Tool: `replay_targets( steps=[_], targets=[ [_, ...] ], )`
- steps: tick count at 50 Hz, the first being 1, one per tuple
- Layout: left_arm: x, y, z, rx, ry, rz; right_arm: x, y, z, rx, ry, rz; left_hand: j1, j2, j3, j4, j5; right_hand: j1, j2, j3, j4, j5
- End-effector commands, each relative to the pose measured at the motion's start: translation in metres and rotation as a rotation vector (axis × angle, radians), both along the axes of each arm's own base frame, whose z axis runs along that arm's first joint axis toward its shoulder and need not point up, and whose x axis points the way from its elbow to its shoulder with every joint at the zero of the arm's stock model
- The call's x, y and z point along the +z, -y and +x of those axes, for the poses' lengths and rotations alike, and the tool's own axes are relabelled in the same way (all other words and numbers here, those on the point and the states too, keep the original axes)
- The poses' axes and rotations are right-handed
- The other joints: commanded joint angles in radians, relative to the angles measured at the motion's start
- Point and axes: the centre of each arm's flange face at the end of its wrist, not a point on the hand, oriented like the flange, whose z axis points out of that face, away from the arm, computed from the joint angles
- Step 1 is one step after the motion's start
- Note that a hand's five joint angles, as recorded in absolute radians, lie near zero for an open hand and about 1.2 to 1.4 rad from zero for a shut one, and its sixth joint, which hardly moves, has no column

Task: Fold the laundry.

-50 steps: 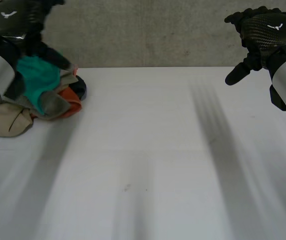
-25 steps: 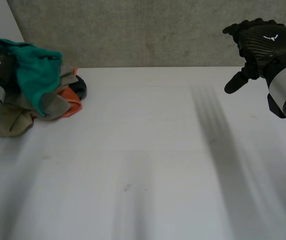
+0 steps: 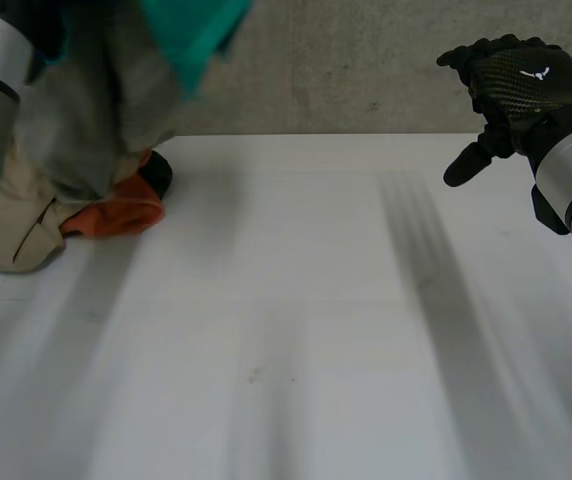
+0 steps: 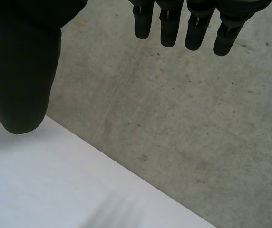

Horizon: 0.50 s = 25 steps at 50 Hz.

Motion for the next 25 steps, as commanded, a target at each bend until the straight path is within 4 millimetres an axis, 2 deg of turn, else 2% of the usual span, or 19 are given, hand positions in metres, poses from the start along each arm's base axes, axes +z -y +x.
replay_targets(
  steps=[1, 3, 4, 7, 8, 10, 11, 12, 15, 18, 19, 20, 25],
  targets=[
    [-0.053, -0.073, -0.064, -0.235, 0.045, 0.163, 0.003, -0.001, -0.001, 0.006, 0.002, -0.008, 0.317, 0.206, 0.206, 0.197, 0.279, -0.051, -0.034, -0.035, -0.033, -0.043],
    [-0.073, -0.083, -0.074, -0.264, 0.070, 0.216, 0.003, 0.002, -0.004, -0.006, 0.003, -0.009, 0.317, 0.206, 0.206, 0.197, 0.279, -0.051, -0.034, -0.035, -0.033, -0.043],
    [-0.101, -0.089, -0.084, -0.291, 0.107, 0.284, 0.003, 0.004, -0.006, -0.012, 0.003, -0.009, 0.317, 0.206, 0.206, 0.197, 0.279, -0.051, -0.034, -0.035, -0.033, -0.043],
    [-0.149, -0.097, -0.099, -0.322, 0.182, 0.396, 0.003, 0.009, -0.013, -0.037, 0.002, -0.009, 0.317, 0.206, 0.206, 0.197, 0.279, -0.051, -0.034, -0.035, -0.033, -0.043],
    [-0.172, -0.104, -0.107, -0.341, 0.231, 0.449, 0.003, 0.011, -0.015, -0.044, 0.001, -0.010, 0.001, -0.110, -0.110, -0.120, -0.037, -0.051, -0.034, -0.035, -0.033, -0.043],
    [-0.186, -0.113, -0.112, -0.356, 0.276, 0.488, 0.003, 0.016, -0.020, -0.064, 0.001, -0.011, -0.446, -0.557, -0.558, -0.567, -0.484, -0.051, -0.034, -0.035, -0.033, -0.043],
    [-0.191, -0.118, -0.114, -0.359, 0.298, 0.504, 0.003, 0.018, -0.022, -0.070, 0.001, -0.010, -0.576, -0.687, -0.688, -0.697, -0.614, -0.051, -0.034, -0.035, -0.033, -0.043],
    [-0.195, -0.124, -0.116, -0.358, 0.332, 0.520, 0.003, 0.019, -0.024, -0.078, 0.001, -0.010, -0.610, -0.721, -0.721, -0.730, -0.648, -0.051, -0.034, -0.035, -0.033, -0.043],
    [-0.194, -0.127, -0.113, -0.335, 0.361, 0.524, -0.001, 0.024, -0.027, -0.086, -0.012, 0.000, -0.636, -0.747, -0.748, -0.757, -0.674, -0.051, -0.034, -0.035, -0.033, -0.043],
    [-0.164, -0.129, -0.104, -0.290, 0.327, 0.460, -0.013, 0.025, -0.023, -0.059, -0.083, 0.027, -0.686, -0.797, -0.797, -0.807, -0.724, -0.051, -0.034, -0.035, -0.033, -0.043],
    [-0.150, -0.129, -0.095, -0.260, 0.301, 0.436, -0.017, 0.025, -0.022, -0.051, -0.106, 0.037, -0.695, -0.806, -0.806, -0.816, -0.733, -0.051, -0.034, -0.035, -0.033, -0.043],
    [-0.144, -0.128, -0.090, -0.243, 0.290, 0.428, -0.021, 0.026, -0.022, -0.043, -0.134, 0.050, -0.698, -0.809, -0.809, -0.819, -0.736, -0.051, -0.034, -0.035, -0.033, -0.043],
    [-0.129, -0.113, -0.053, -0.123, 0.251, 0.413, -0.052, 0.015, -0.015, 0.047, -0.312, 0.182, -0.727, -0.838, -0.839, -0.848, -0.766, -0.051, -0.034, -0.035, -0.033, -0.043]
  ],
)
